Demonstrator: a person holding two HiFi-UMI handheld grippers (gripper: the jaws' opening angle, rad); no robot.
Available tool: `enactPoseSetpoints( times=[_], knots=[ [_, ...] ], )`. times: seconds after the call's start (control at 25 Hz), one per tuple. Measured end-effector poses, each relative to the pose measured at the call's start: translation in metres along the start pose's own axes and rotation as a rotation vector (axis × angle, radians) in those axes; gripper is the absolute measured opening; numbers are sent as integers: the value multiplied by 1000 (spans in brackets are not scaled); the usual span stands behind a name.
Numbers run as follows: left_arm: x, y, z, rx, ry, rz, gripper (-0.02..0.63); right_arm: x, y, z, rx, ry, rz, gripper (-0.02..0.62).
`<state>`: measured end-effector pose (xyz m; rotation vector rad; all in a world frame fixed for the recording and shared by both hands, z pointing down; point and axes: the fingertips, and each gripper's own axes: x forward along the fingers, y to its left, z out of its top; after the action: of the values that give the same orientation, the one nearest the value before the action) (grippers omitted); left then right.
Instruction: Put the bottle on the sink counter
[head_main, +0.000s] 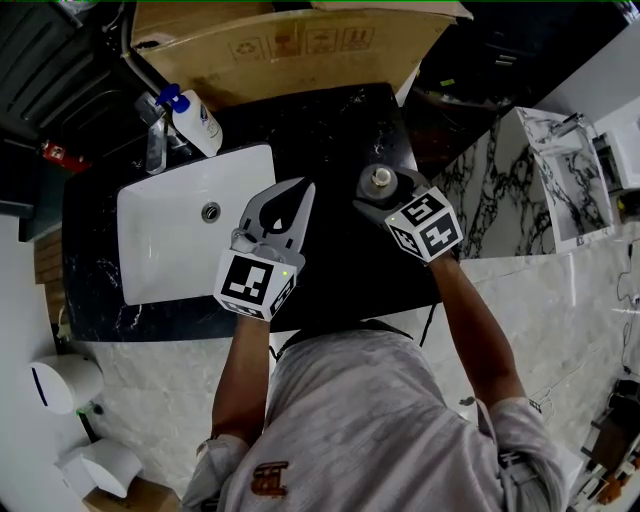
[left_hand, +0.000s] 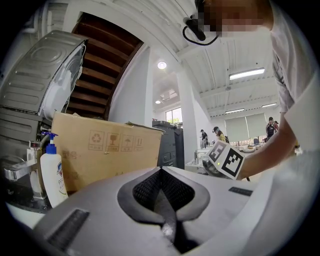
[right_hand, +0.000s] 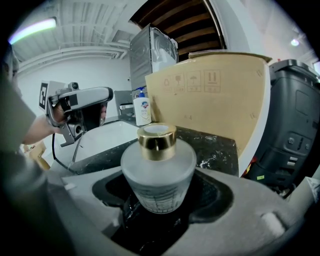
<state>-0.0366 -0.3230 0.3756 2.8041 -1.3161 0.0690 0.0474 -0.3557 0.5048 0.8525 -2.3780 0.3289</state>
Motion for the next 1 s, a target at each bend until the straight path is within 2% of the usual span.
enactPoseSetpoints(
  times=[0.24,0.56,0.84,1.0],
  knots=[
    [1,-6,0,3,2,-16,2,-3,3,3,19,-35,9,364],
    [-1,-19,7,19,-8,-37,2,-29,-1,21,40,-115,-26,367],
    [-5,-32,23,40,-30,-56,2,-72,11,51,40,-255,-27,365],
    [-8,-42,33,43,-37,-66,2,-97,26,74,33,-367,-4,349]
  ],
)
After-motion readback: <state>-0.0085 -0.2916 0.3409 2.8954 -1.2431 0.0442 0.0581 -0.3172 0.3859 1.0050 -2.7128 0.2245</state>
